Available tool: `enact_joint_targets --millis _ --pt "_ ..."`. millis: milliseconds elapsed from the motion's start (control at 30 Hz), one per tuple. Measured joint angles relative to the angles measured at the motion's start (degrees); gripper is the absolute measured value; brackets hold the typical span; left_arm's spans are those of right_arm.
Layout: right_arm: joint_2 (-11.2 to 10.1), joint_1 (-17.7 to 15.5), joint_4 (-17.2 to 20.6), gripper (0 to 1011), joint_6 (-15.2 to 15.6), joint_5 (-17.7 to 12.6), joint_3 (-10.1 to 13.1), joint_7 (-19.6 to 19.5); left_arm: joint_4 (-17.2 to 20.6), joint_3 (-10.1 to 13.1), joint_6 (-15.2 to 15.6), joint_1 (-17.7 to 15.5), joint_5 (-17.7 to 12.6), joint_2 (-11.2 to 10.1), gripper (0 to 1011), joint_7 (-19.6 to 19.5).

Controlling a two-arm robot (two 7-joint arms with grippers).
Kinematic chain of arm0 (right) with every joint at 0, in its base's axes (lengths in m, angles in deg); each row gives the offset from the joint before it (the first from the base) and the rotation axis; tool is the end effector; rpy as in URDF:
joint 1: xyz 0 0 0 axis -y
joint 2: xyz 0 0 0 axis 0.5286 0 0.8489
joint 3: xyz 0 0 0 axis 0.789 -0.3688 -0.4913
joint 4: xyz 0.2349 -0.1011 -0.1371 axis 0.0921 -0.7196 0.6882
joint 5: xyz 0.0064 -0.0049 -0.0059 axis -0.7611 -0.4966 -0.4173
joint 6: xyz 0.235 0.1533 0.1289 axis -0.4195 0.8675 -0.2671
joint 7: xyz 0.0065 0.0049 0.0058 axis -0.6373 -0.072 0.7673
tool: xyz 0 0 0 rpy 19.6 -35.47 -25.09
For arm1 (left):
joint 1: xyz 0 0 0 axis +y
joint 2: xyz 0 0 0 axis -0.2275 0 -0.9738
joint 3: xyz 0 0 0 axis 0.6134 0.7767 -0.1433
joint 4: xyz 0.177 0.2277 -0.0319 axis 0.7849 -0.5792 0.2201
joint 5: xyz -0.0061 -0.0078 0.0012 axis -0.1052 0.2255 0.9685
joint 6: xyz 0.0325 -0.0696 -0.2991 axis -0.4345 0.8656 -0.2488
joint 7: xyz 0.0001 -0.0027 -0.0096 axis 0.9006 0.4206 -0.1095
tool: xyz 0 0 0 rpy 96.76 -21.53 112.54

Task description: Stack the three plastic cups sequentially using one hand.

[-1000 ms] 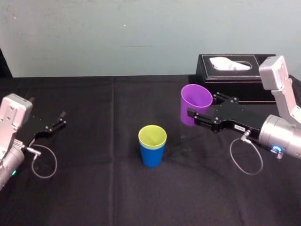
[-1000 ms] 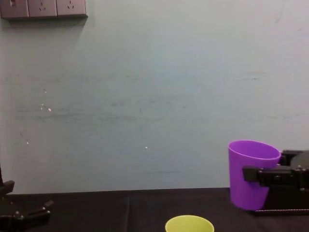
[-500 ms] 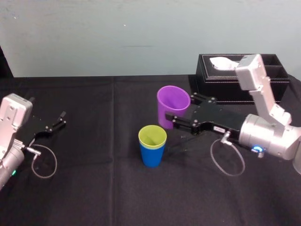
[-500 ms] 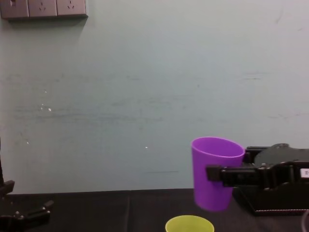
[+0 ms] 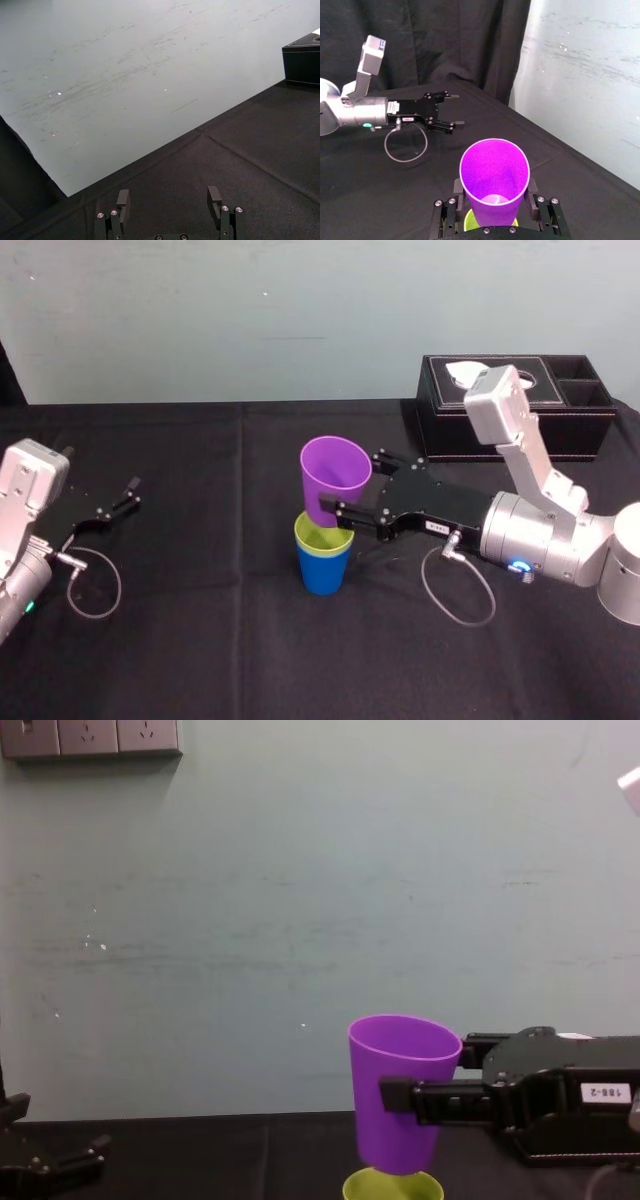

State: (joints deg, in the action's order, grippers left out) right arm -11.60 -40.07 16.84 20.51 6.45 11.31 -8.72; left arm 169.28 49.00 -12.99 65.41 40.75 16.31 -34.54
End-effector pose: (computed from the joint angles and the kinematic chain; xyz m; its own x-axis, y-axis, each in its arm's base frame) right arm 0.3733 -0.0221 -0.2103 0.8257 -0.5460 0.1418 0.5633 0.8111 -0.1574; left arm 0.3581 0.0827 -0.3022 0.2923 0.8802 0.3740 -0.9552 0.2874 0.0702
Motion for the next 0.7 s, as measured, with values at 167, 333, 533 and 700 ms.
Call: enact_joint_targets --millis 167,333,533,700 --pt "0.06 0.0 0.04 721 -0.01 0.07 -0.58 0.05 0.0 0.0 0.0 0.0 0.0 0.0 1010 0.0" --pt "0.2 0.08 -0.11 721 -0.09 0.13 -0.91 0.07 0.0 0.0 0.0 0.0 0.0 0.0 1010 0.0" --pt "0.43 0.13 -0.7 722 -0.14 0.32 -1.13 -0.07 0.0 0.0 0.0 0.0 0.0 0.0 1010 0.0" --pt "0.56 0.11 -0.9 721 -0.18 0.32 -1.22 -0.15 0.0 0.0 0.0 0.0 0.0 0.0 1010 0.0"
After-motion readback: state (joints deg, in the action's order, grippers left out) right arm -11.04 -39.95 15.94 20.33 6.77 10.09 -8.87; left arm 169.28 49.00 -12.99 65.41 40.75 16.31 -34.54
